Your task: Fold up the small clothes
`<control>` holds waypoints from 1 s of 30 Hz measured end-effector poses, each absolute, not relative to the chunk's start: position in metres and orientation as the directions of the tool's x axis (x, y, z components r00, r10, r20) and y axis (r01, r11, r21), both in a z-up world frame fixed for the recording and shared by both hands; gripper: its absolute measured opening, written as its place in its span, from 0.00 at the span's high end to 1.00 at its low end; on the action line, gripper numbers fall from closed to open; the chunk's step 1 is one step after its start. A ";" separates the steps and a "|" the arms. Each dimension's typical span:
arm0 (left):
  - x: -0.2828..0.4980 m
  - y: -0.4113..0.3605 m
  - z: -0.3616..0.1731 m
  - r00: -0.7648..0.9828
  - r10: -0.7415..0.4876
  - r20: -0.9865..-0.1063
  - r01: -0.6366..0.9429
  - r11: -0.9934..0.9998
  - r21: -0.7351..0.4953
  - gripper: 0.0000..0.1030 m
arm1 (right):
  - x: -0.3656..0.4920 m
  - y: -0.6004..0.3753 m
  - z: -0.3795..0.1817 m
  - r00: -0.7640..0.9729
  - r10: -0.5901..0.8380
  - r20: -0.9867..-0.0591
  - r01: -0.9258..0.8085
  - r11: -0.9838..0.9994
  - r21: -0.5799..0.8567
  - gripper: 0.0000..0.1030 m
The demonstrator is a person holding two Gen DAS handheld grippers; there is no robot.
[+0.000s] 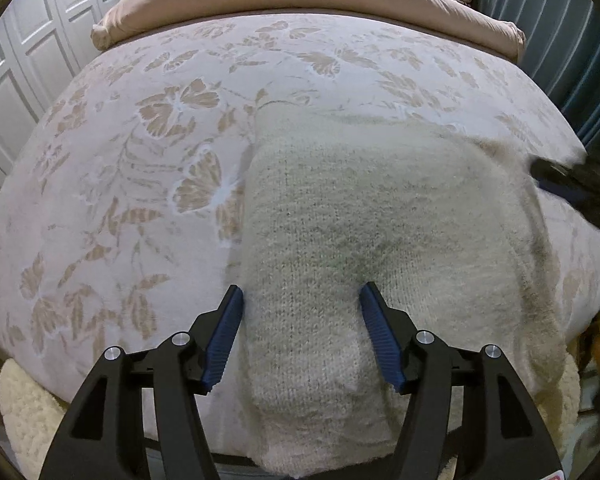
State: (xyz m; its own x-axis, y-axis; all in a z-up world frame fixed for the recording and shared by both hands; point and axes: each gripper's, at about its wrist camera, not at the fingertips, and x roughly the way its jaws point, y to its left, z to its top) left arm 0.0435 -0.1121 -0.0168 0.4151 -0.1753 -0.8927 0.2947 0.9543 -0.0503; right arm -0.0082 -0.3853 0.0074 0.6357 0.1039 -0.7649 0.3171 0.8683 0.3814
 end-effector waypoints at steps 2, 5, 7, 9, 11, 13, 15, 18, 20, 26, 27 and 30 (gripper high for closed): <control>0.041 -0.109 -0.010 0.411 -0.197 -0.890 0.290 0.954 -0.077 0.42 | -0.049 -0.384 0.009 0.644 0.113 -0.757 0.327 0.853 0.406 0.61; 0.027 -0.105 0.003 0.421 -0.247 -0.873 0.299 0.946 -0.124 0.42 | -0.098 -0.373 -0.006 0.619 0.162 -0.769 0.334 0.832 0.444 0.61; 0.016 -0.108 0.007 0.413 -0.271 -0.869 0.317 0.938 -0.141 0.42 | -0.118 -0.356 -0.018 0.592 0.195 -0.782 0.320 0.834 0.450 0.61; 0.006 -0.116 0.005 0.404 -0.270 -0.874 0.347 0.929 -0.127 0.42 | -0.117 -0.342 -0.029 0.573 0.221 -0.789 0.298 0.840 0.452 0.53; -0.001 -0.125 -0.001 0.425 -0.224 -0.877 0.373 0.926 -0.056 0.42 | -0.111 -0.332 -0.044 0.546 0.205 -0.812 0.306 0.854 0.421 0.55; -0.003 -0.129 -0.004 0.443 -0.195 -0.875 0.380 0.925 -0.014 0.42 | -0.103 -0.329 -0.046 0.528 0.183 -0.829 0.316 0.864 0.392 0.80; -0.003 -0.128 -0.004 0.444 -0.189 -0.876 0.371 0.928 -0.012 0.42 | -0.109 -0.334 -0.022 0.595 0.213 -0.775 0.288 0.843 0.454 0.90; -0.001 -0.125 -0.005 0.446 -0.178 -0.877 0.355 0.935 -0.009 0.41 | -0.125 -0.342 0.016 0.687 0.160 -0.709 0.267 0.851 0.451 0.92; 0.000 -0.126 -0.009 0.443 -0.169 -0.881 0.355 0.935 -0.001 0.39 | -0.124 -0.347 0.006 0.653 0.135 -0.745 0.302 0.856 0.420 0.92; -0.005 -0.134 -0.015 0.460 -0.135 -0.878 0.374 0.926 0.053 0.36 | -0.116 -0.351 -0.052 0.505 0.149 -0.850 0.395 0.836 0.381 0.89; -0.006 -0.134 -0.016 0.460 -0.134 -0.878 0.373 0.926 0.054 0.36 | -0.119 -0.352 -0.045 0.512 0.142 -0.847 0.403 0.831 0.383 0.82; -0.005 -0.135 -0.016 0.458 -0.135 -0.879 0.364 0.930 0.047 0.36 | -0.128 -0.352 -0.021 0.555 0.129 -0.822 0.404 0.822 0.402 0.79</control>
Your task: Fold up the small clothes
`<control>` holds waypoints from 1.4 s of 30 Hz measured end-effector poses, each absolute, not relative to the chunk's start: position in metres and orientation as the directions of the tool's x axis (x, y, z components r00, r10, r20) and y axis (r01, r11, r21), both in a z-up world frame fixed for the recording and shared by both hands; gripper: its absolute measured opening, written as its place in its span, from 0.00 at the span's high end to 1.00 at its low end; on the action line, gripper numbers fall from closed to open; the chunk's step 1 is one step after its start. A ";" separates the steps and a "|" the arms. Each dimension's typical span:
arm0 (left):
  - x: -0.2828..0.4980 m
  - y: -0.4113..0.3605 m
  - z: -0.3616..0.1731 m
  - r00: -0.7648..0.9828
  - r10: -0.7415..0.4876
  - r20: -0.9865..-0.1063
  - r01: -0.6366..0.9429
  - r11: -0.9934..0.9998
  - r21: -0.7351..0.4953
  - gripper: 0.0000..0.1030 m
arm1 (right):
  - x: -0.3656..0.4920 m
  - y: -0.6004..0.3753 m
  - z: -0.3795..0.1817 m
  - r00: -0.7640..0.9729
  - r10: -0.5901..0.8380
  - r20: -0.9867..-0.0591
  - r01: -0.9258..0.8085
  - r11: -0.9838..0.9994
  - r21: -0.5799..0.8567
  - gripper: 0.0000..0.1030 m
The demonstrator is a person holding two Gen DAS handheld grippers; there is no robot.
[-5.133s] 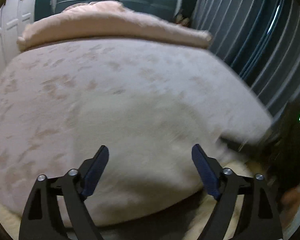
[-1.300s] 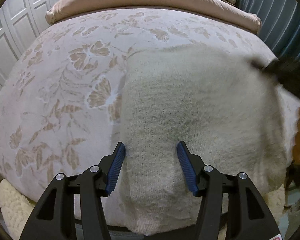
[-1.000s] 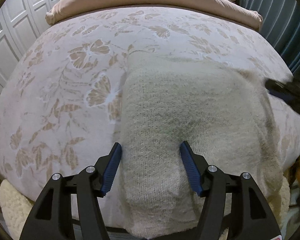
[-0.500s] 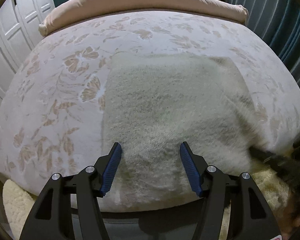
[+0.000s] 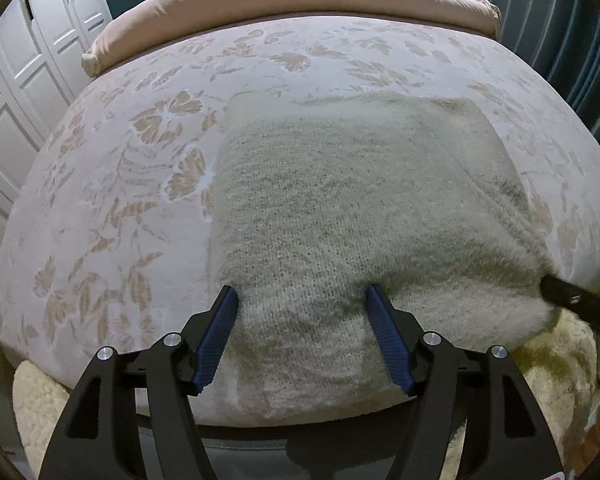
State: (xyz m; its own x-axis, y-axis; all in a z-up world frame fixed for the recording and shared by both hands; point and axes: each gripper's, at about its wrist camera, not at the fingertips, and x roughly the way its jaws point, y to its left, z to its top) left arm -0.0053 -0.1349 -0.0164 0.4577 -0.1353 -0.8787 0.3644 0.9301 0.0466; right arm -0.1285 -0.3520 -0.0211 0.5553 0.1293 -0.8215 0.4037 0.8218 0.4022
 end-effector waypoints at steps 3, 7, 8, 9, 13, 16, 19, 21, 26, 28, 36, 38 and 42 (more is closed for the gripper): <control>-0.005 -0.133 -0.017 0.458 -0.133 -0.879 0.365 0.930 0.049 0.36 | -0.130 -0.339 0.008 0.603 0.049 -0.796 0.381 0.859 0.342 0.79; -0.004 -0.133 -0.017 0.461 -0.130 -0.878 0.368 0.928 0.056 0.36 | -0.110 -0.327 0.015 0.622 0.056 -0.781 0.312 0.898 0.312 0.79; -0.004 -0.133 -0.017 0.461 -0.129 -0.878 0.367 0.929 0.056 0.36 | -0.104 -0.325 0.004 0.598 0.054 -0.800 0.310 0.905 0.292 0.80; -0.004 -0.133 -0.017 0.460 -0.130 -0.878 0.367 0.929 0.055 0.36 | -0.092 -0.322 -0.007 0.571 0.049 -0.820 0.316 0.908 0.274 0.80; -0.005 -0.134 -0.018 0.463 -0.128 -0.877 0.376 0.924 0.064 0.34 | -0.083 -0.323 -0.040 0.536 0.009 -0.844 0.336 0.915 0.223 0.78; -0.005 -0.134 -0.020 0.470 -0.120 -0.875 0.370 0.926 0.071 0.32 | -0.083 -0.324 -0.029 0.524 0.023 -0.852 0.344 0.909 0.236 0.77; -0.005 -0.135 -0.021 0.473 -0.116 -0.873 0.369 0.926 0.077 0.32 | -0.086 -0.326 -0.018 0.555 0.041 -0.831 0.344 0.898 0.274 0.76; -0.004 -0.136 -0.020 0.469 -0.120 -0.875 0.365 0.929 0.068 0.32 | -0.093 -0.331 -0.009 0.585 0.055 -0.809 0.355 0.880 0.316 0.68; 0.000 -0.124 -0.018 0.436 -0.156 -0.886 0.339 0.941 0.001 0.30 | -0.090 -0.327 -0.020 0.537 0.040 -0.843 0.357 0.894 0.270 0.68; 0.001 -0.123 -0.023 0.433 -0.141 -0.890 0.341 0.940 0.016 0.25 | -0.084 -0.327 -0.044 0.481 0.075 -0.873 0.356 0.894 0.273 0.65; 0.006 -0.095 -0.014 0.369 -0.231 -0.900 0.269 0.954 -0.135 0.24 | -0.098 -0.347 -0.016 0.595 0.058 -0.802 0.390 0.851 0.351 0.36; 0.007 -0.088 -0.011 0.372 -0.231 -0.899 0.246 0.958 -0.145 0.24 | -0.096 -0.349 -0.010 0.604 0.053 -0.795 0.390 0.850 0.354 0.36; 0.009 -0.083 -0.003 0.408 -0.211 -0.888 0.240 0.964 -0.118 0.24 | -0.071 -0.344 0.005 0.638 0.117 -0.761 0.320 0.859 0.400 0.36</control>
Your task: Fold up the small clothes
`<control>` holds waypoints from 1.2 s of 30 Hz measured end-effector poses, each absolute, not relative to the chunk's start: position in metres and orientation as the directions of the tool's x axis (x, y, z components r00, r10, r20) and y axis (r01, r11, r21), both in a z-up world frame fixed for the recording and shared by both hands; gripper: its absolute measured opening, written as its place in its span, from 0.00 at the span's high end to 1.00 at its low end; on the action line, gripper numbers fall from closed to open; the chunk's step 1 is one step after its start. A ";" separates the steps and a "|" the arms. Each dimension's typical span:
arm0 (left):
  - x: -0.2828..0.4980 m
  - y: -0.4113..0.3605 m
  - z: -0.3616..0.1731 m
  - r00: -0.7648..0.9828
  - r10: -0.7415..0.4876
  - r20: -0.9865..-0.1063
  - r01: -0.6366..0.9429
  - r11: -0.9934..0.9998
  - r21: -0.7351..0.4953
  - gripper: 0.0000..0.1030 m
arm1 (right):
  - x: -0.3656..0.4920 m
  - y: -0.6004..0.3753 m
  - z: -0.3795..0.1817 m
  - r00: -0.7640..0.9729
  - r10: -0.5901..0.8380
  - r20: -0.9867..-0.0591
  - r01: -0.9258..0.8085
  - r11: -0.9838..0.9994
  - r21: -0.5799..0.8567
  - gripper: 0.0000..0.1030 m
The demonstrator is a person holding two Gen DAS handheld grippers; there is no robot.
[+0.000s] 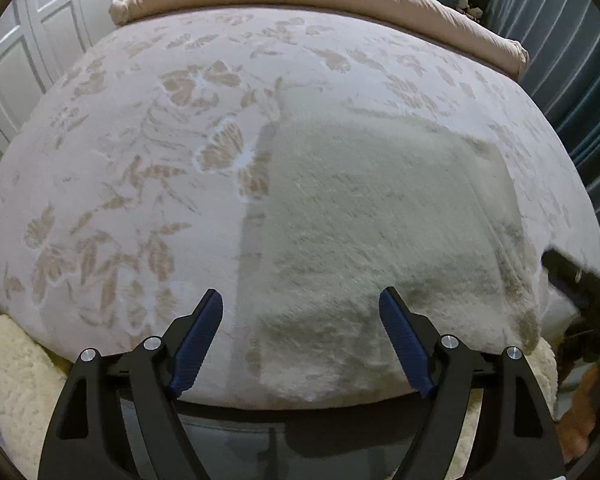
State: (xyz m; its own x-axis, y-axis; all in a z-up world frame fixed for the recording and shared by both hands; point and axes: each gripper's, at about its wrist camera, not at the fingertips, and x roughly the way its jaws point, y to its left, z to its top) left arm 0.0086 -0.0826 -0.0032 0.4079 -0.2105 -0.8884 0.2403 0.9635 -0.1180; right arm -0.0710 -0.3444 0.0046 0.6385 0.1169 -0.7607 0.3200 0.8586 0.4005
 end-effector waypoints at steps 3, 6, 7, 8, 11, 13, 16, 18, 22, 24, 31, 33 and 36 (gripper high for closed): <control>0.020 -0.077 0.005 0.428 -0.219 -0.877 0.215 0.967 -0.137 0.24 | -0.036 -0.348 0.009 0.652 0.127 -0.747 0.292 0.868 0.402 0.36; 0.034 -0.066 0.015 0.459 -0.212 -0.863 0.158 0.975 -0.155 0.24 | 0.006 -0.358 -0.003 0.621 0.188 -0.761 0.289 0.848 0.445 0.38; 0.038 -0.061 0.017 0.465 -0.211 -0.860 0.136 0.977 -0.166 0.24 | 0.023 -0.361 -0.014 0.597 0.224 -0.771 0.289 0.836 0.467 0.42; 0.040 -0.059 0.019 0.466 -0.212 -0.859 0.128 0.977 -0.172 0.24 | 0.032 -0.364 -0.020 0.572 0.240 -0.785 0.290 0.835 0.467 0.65; 0.041 -0.055 0.020 0.466 -0.209 -0.860 0.123 0.978 -0.172 0.24 | 0.033 -0.363 -0.008 0.605 0.238 -0.760 0.254 0.847 0.467 0.91; 0.037 -0.056 0.018 0.464 -0.208 -0.861 0.137 0.977 -0.162 0.24 | 0.020 -0.366 0.007 0.672 0.224 -0.706 0.222 0.849 0.480 0.91; 0.030 -0.064 0.008 0.428 -0.227 -0.875 0.160 0.972 -0.174 0.24 | 0.031 -0.375 -0.031 0.578 0.143 -0.803 0.316 0.868 0.382 0.91; 0.026 -0.072 0.002 0.399 -0.243 -0.884 0.182 0.966 -0.183 0.24 | 0.028 -0.378 -0.047 0.556 0.152 -0.817 0.332 0.860 0.386 0.90; 0.015 -0.083 -0.003 0.386 -0.251 -0.888 0.235 0.957 -0.169 0.24 | -0.011 -0.367 0.003 0.651 0.142 -0.745 0.295 0.858 0.421 0.88; 0.014 -0.086 -0.008 0.379 -0.246 -0.892 0.240 0.957 -0.161 0.24 | -0.037 -0.349 0.019 0.664 0.101 -0.741 0.270 0.891 0.364 0.88; 0.011 -0.091 -0.020 0.362 -0.221 -0.906 0.251 0.959 -0.133 0.19 | -0.076 -0.336 -0.028 0.573 0.089 -0.815 0.315 0.894 0.319 0.90; 0.010 -0.089 -0.017 0.367 -0.229 -0.902 0.255 0.957 -0.140 0.19 | -0.085 -0.344 -0.014 0.613 0.088 -0.785 0.335 0.871 0.359 0.66; 0.013 -0.085 -0.017 0.347 -0.270 -0.898 0.251 0.950 -0.188 0.18 | -0.093 -0.359 -0.013 0.644 0.066 -0.762 0.365 0.849 0.382 0.29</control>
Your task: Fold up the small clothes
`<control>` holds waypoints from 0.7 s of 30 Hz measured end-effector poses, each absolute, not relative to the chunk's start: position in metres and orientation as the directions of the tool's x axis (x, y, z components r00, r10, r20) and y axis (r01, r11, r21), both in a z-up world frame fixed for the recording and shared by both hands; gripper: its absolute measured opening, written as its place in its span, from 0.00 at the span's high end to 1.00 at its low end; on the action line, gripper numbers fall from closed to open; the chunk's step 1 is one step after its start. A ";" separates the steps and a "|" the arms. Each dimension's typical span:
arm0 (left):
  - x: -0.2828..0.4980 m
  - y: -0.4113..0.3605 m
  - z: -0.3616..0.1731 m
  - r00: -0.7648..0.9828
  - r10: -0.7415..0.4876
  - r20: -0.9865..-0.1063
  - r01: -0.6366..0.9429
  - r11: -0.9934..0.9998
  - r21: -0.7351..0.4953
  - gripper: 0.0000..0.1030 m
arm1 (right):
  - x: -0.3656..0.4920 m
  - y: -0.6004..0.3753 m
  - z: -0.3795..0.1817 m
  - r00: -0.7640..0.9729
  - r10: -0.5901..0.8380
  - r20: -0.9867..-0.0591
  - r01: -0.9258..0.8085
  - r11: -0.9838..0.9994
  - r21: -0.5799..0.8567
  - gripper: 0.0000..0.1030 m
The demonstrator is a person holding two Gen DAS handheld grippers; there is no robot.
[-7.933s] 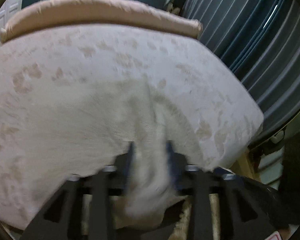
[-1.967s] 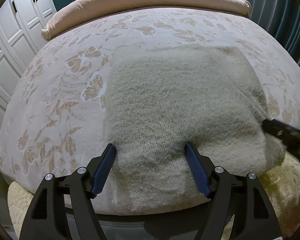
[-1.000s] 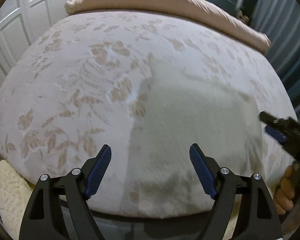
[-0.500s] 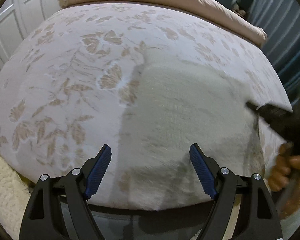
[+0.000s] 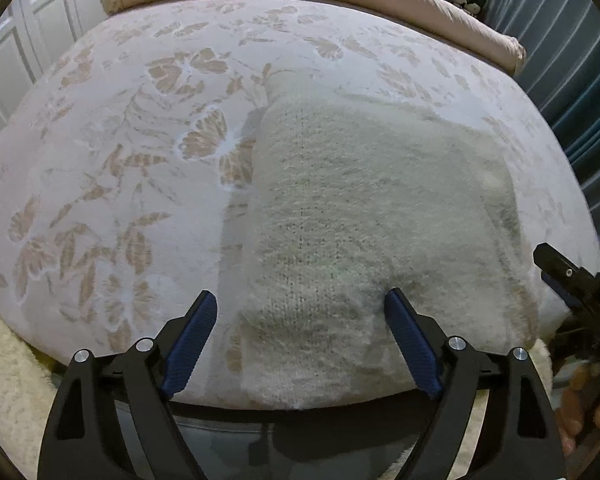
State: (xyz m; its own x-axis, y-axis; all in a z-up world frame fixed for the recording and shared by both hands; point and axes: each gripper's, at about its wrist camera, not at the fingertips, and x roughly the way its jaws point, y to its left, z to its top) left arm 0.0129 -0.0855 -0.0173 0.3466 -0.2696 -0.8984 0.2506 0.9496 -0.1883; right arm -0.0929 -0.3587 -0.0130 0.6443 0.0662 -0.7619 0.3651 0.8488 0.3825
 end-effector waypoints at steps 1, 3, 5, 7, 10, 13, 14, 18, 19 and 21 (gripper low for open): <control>0.016 -0.085 -0.021 0.332 -0.288 -0.898 0.244 0.946 -0.213 0.16 | -0.090 -0.361 -0.018 0.627 0.080 -0.774 0.366 0.847 0.385 0.29; 0.022 -0.084 -0.027 0.312 -0.319 -0.895 0.240 0.938 -0.250 0.16 | -0.081 -0.367 -0.041 0.589 0.162 -0.791 0.365 0.821 0.440 0.28; 0.030 -0.084 -0.037 0.285 -0.344 -0.895 0.234 0.930 -0.283 0.08 | -0.073 -0.367 -0.059 0.556 0.227 -0.800 0.365 0.798 0.480 0.26; 0.035 -0.083 -0.046 0.264 -0.380 -0.886 0.216 0.919 -0.330 0.05 | -0.070 -0.367 -0.070 0.555 0.255 -0.791 0.364 0.781 0.507 0.19; 0.040 -0.084 -0.057 0.226 -0.441 -0.869 0.195 0.894 -0.403 0.05 | -0.065 -0.362 -0.072 0.566 0.291 -0.771 0.321 0.783 0.532 0.12; 0.040 -0.089 -0.066 0.209 -0.465 -0.860 0.181 0.883 -0.433 0.05 | -0.059 -0.357 -0.074 0.568 0.299 -0.766 0.294 0.796 0.529 0.11; 0.040 -0.091 -0.067 0.215 -0.458 -0.862 0.186 0.886 -0.424 0.05 | -0.058 -0.356 -0.074 0.573 0.303 -0.762 0.284 0.799 0.531 0.11; 0.038 -0.103 -0.061 0.247 -0.399 -0.883 0.225 0.910 -0.348 0.05 | -0.049 -0.357 -0.077 0.587 0.320 -0.744 0.275 0.786 0.554 0.11; 0.038 -0.106 -0.060 0.252 -0.385 -0.888 0.232 0.915 -0.331 0.05 | -0.049 -0.357 -0.077 0.588 0.320 -0.742 0.272 0.786 0.555 0.11; 0.039 -0.111 -0.059 0.256 -0.360 -0.897 0.239 0.923 -0.302 0.05 | -0.048 -0.356 -0.077 0.592 0.317 -0.741 0.267 0.791 0.551 0.11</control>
